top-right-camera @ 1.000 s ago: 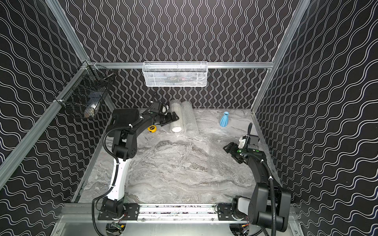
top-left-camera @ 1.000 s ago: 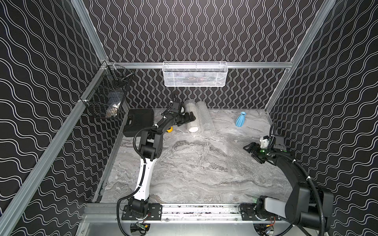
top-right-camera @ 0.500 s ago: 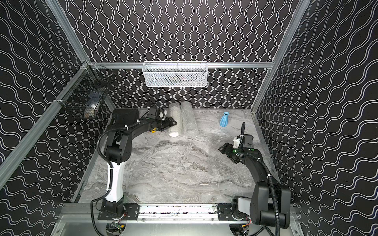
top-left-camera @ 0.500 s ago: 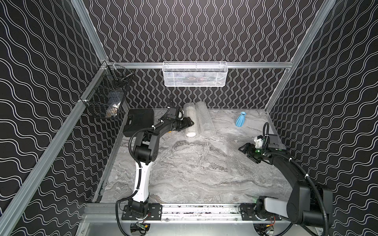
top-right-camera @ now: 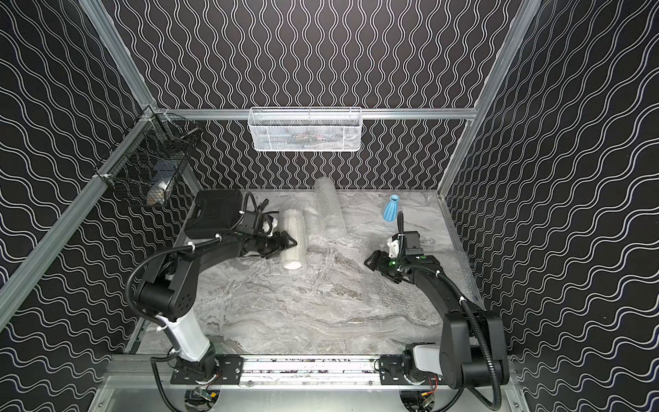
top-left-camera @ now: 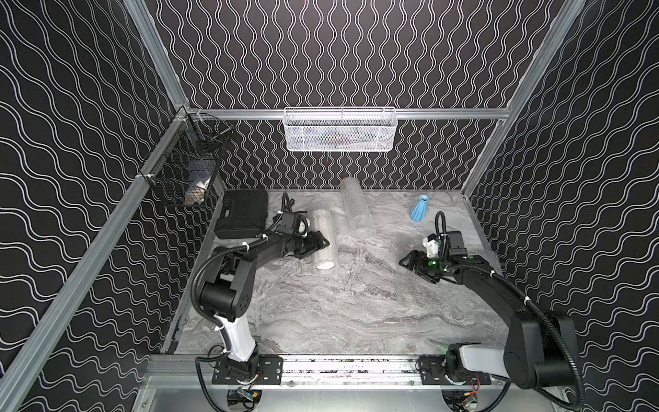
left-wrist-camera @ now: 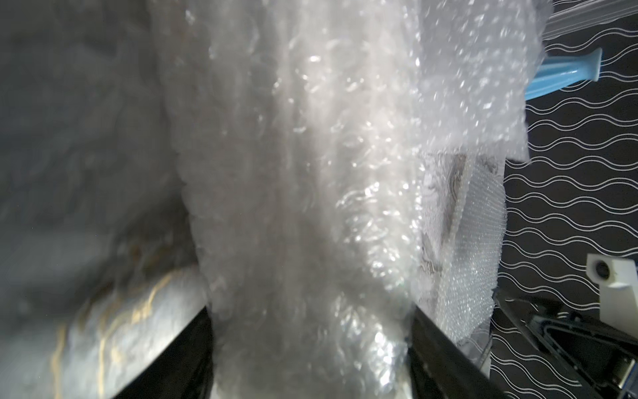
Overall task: Unwrap the vase from the bubble wrap
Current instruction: Move the bubble wrap to the center of the board.
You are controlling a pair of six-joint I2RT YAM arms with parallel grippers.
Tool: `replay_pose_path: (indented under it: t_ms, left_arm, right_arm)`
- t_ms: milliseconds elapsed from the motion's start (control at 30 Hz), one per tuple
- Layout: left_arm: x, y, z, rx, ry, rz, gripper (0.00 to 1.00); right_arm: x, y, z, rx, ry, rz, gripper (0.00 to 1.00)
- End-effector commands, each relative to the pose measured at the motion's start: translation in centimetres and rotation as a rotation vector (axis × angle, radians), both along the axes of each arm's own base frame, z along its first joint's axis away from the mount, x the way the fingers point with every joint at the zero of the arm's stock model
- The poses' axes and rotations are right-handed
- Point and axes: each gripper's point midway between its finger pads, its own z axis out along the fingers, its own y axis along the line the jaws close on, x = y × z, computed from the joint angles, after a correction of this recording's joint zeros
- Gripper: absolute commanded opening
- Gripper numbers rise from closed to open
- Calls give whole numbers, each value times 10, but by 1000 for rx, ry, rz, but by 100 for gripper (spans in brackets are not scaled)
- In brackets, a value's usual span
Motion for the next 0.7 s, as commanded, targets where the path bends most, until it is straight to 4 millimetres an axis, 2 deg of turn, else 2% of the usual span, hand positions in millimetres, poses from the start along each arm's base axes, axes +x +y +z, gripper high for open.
replay_pose_path:
  t_ms: [0, 133, 333, 533, 667]
  left_arm:
    - [-27, -9, 11, -37, 6, -13, 75]
    - [-62, -15, 12, 12, -3, -39, 75]
    - [-94, -19, 8, 15, 7, -70, 75]
    - [-110, -20, 8, -13, 1, -67, 76]
    - [-116, -19, 8, -7, 2, -70, 76]
  right_arm:
    - [7, 17, 7, 40, -29, 24, 76]
    - [4, 45, 9, 71, -21, 83, 75]
    - [1, 99, 9, 155, -13, 186, 71]
    - [-4, 162, 11, 218, -12, 271, 63]
    - [-7, 195, 7, 246, 4, 308, 56]
